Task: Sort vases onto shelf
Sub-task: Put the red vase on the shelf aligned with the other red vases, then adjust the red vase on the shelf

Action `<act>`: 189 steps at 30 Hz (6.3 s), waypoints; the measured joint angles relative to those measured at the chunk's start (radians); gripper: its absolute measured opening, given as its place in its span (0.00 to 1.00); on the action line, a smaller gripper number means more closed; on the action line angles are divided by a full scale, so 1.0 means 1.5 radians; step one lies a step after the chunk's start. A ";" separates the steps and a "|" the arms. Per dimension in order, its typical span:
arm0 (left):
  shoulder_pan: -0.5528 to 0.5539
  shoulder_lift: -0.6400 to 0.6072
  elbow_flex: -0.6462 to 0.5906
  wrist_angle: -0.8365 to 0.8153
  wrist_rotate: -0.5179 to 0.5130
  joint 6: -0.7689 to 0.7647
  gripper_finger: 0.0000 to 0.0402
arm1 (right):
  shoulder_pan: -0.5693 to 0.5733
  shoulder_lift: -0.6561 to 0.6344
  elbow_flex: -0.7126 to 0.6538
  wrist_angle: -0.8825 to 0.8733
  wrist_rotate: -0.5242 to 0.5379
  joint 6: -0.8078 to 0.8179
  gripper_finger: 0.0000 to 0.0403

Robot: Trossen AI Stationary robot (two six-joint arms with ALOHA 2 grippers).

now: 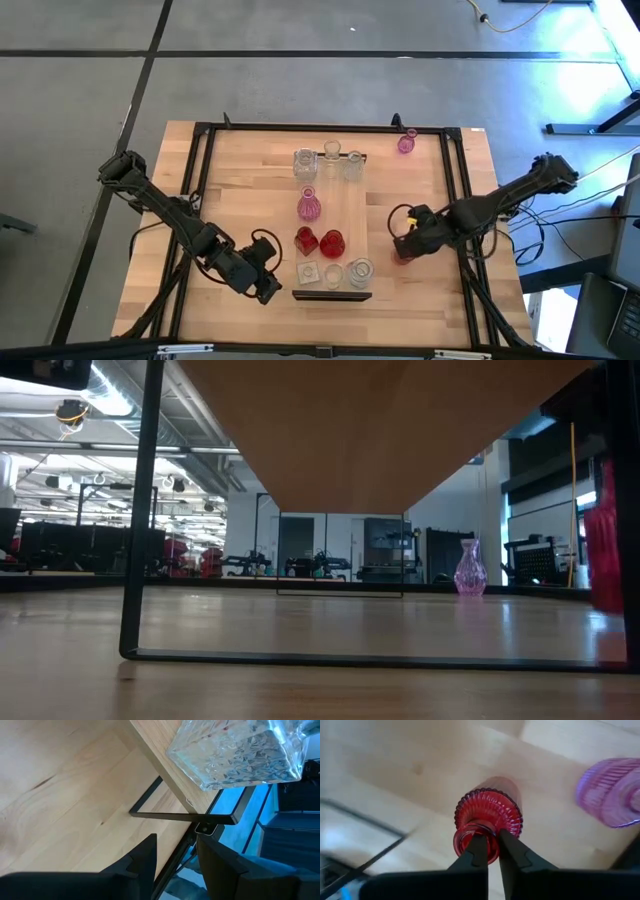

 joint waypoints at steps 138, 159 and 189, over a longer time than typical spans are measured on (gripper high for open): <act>0.143 -0.020 0.000 -0.046 -0.084 0.147 0.33 | -0.157 0.373 0.700 -0.232 -0.115 -0.595 0.01; 0.143 -0.020 0.000 -0.046 -0.082 0.146 0.33 | -0.171 0.373 0.698 -0.226 -0.134 -0.599 0.24; 0.151 -0.020 0.000 -0.009 -0.086 0.157 0.33 | -0.173 0.285 0.699 -0.300 0.057 -0.544 0.25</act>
